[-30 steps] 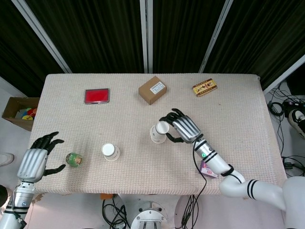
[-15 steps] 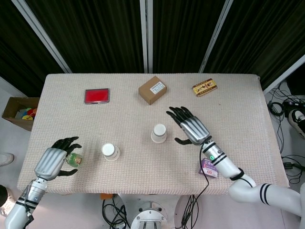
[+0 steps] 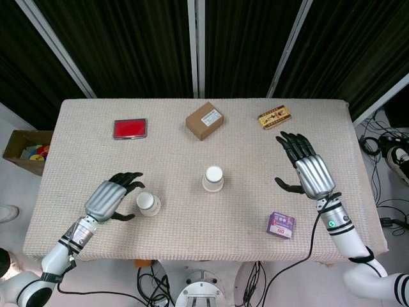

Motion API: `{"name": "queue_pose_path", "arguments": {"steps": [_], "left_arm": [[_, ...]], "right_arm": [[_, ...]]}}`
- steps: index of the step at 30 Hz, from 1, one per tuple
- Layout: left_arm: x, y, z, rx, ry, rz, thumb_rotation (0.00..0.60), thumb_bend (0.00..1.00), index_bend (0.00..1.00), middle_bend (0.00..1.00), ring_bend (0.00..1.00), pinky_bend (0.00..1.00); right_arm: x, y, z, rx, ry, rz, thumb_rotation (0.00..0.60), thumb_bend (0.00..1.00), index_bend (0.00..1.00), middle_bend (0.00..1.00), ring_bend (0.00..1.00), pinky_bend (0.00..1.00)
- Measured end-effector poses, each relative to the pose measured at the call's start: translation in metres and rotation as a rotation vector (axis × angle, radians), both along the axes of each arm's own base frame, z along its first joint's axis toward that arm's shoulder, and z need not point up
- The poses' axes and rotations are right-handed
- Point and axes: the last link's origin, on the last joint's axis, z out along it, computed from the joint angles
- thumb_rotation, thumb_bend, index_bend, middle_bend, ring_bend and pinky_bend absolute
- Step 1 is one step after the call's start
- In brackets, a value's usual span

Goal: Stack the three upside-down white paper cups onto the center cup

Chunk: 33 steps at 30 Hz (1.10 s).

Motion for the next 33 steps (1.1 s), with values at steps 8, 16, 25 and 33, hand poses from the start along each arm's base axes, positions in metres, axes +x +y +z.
{"name": "queue_pose_path", "arguments": {"steps": [8,16,25,33], "left_arm": [[0.005,0.013,-0.018,-0.05,0.071,0.006,0.6,0.17,0.28,0.12,0.13,0.19],[0.004,0.016,-0.026,-0.076,0.116,0.029,0.6,0.26,0.35,0.2,0.23,0.28],[0.005,0.021,-0.033,-0.086,0.081,0.045,0.6,0.29,0.46,0.39,0.36,0.37],[0.035,0.042,-0.017,-0.041,-0.032,-0.001,0.6,0.29,0.46,0.4,0.36,0.37]], "right_arm": [[-0.017,0.006,0.002,-0.001,-0.025,-0.027,0.6,0.18,0.0,0.05,0.0,0.0],[-0.026,0.007,-0.003,0.01,-0.036,-0.041,0.6,0.18,0.0,0.06,0.0,0.0],[-0.033,0.007,-0.006,0.013,-0.052,-0.06,0.6,0.18,0.0,0.07,0.0,0.0],[-0.037,0.008,0.002,-0.018,-0.088,-0.066,0.6,0.18,0.0,0.07,0.0,0.0]]}}
